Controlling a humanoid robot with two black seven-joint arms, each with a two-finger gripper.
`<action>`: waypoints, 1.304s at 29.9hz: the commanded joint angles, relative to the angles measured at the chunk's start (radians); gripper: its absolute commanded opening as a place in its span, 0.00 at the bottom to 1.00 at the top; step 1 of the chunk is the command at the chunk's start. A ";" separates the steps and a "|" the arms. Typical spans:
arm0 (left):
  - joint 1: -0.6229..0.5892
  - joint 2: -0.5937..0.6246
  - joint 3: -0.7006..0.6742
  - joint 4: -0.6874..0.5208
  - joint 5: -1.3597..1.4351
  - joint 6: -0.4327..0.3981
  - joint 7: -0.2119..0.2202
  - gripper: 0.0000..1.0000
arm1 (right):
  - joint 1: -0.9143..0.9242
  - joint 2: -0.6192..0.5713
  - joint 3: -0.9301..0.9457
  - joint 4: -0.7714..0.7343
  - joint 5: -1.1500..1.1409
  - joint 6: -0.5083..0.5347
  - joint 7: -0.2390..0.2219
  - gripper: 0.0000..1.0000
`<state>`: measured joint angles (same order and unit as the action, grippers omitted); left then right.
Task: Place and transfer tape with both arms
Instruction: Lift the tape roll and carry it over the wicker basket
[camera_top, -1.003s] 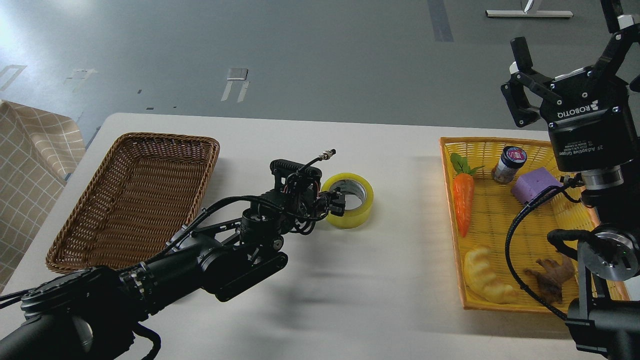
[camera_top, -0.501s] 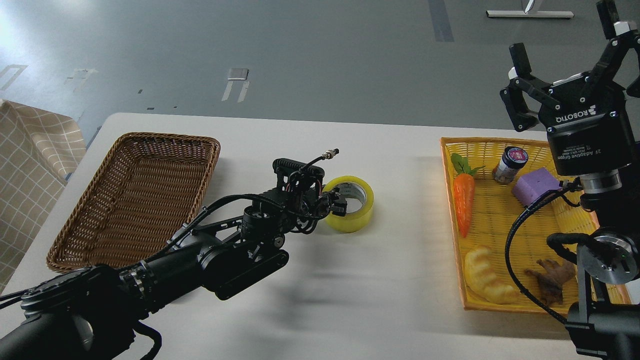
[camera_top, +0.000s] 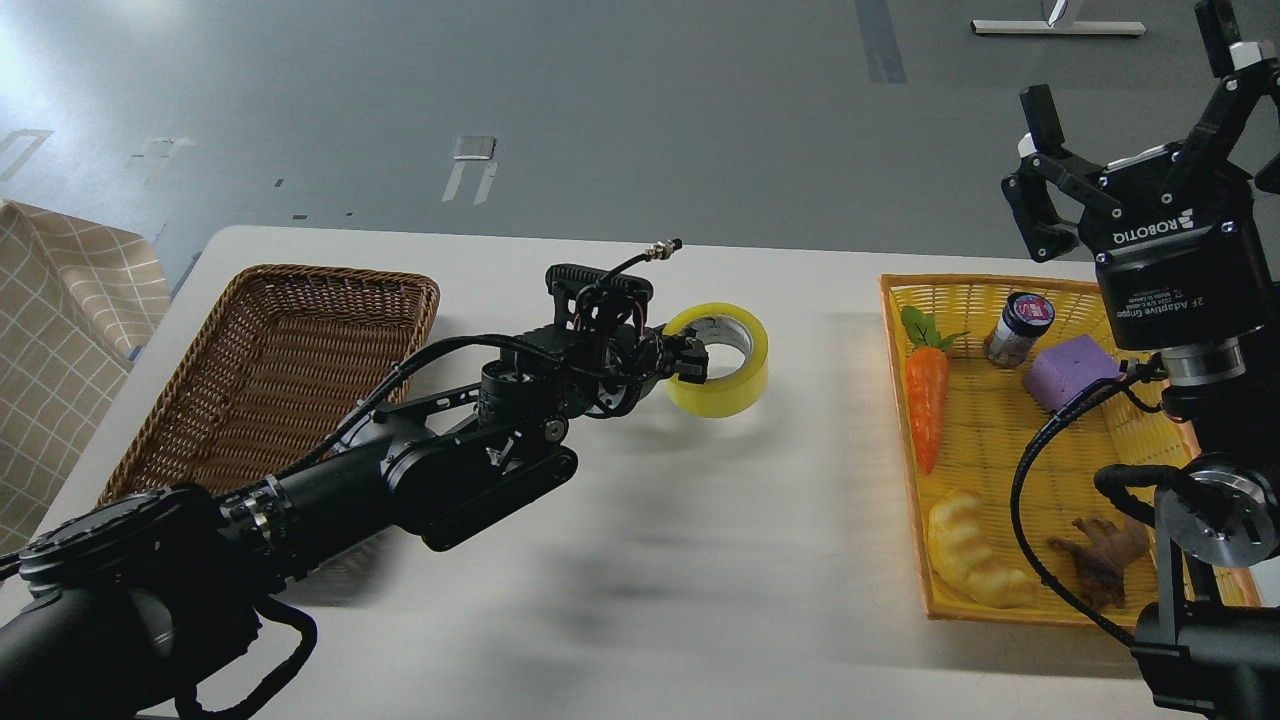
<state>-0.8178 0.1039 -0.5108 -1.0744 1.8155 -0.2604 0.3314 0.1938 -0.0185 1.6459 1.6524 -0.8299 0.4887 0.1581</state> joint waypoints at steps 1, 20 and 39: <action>-0.015 0.060 -0.064 -0.058 -0.038 0.004 -0.028 0.00 | 0.004 -0.012 0.000 -0.002 0.000 0.000 0.000 1.00; 0.161 0.735 -0.293 -0.420 -0.067 0.006 -0.127 0.00 | 0.006 -0.113 0.000 -0.019 -0.009 0.000 0.000 1.00; 0.451 0.996 -0.305 -0.398 -0.085 0.124 -0.270 0.00 | -0.008 -0.143 0.003 -0.017 -0.011 0.000 0.000 1.00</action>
<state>-0.3907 1.0979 -0.8162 -1.4975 1.7473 -0.1418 0.0909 0.1870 -0.1608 1.6491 1.6364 -0.8393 0.4887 0.1581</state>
